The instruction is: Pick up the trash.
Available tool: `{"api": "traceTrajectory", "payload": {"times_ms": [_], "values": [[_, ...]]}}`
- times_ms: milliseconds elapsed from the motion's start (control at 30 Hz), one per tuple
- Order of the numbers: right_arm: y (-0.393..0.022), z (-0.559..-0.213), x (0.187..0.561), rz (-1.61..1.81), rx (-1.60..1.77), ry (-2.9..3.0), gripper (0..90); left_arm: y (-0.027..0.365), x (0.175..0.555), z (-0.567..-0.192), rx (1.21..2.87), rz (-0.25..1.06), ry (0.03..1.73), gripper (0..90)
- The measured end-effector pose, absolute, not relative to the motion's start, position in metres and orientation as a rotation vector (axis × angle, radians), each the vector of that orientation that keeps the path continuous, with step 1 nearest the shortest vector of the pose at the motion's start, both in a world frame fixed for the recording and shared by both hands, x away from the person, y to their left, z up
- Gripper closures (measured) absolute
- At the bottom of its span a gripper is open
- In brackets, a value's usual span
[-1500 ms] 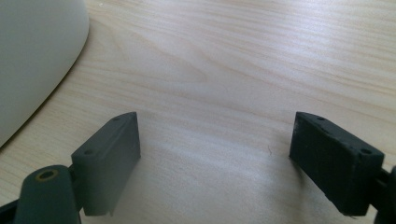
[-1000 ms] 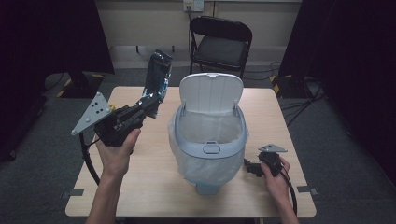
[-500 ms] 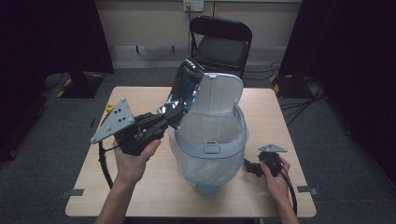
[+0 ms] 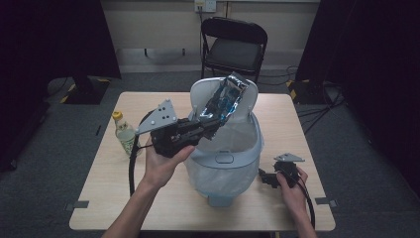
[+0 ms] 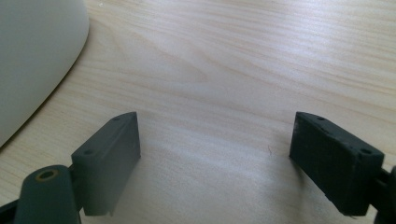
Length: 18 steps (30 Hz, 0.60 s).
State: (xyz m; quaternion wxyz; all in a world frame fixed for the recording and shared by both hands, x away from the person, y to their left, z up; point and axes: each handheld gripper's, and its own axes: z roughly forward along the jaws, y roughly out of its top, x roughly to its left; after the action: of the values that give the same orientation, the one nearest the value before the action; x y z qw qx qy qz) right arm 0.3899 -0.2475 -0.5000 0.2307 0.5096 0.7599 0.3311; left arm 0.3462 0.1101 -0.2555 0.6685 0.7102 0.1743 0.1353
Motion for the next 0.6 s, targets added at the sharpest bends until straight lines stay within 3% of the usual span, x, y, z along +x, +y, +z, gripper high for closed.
{"api": "traceTrajectory", "payload": {"times_ms": [400, 600], "values": [[-0.247, -0.500, 0.390, 0.911, 1.402, 2.090, 15.1, 0.106, 0.360, -0.266, 1.644, 0.284, 0.423, 69.1], [-0.247, -0.500, 0.390, 0.911, 1.402, 2.090, 15.1, 0.118, 0.359, -0.267, 1.624, 0.281, 0.444, 55.2]]}}
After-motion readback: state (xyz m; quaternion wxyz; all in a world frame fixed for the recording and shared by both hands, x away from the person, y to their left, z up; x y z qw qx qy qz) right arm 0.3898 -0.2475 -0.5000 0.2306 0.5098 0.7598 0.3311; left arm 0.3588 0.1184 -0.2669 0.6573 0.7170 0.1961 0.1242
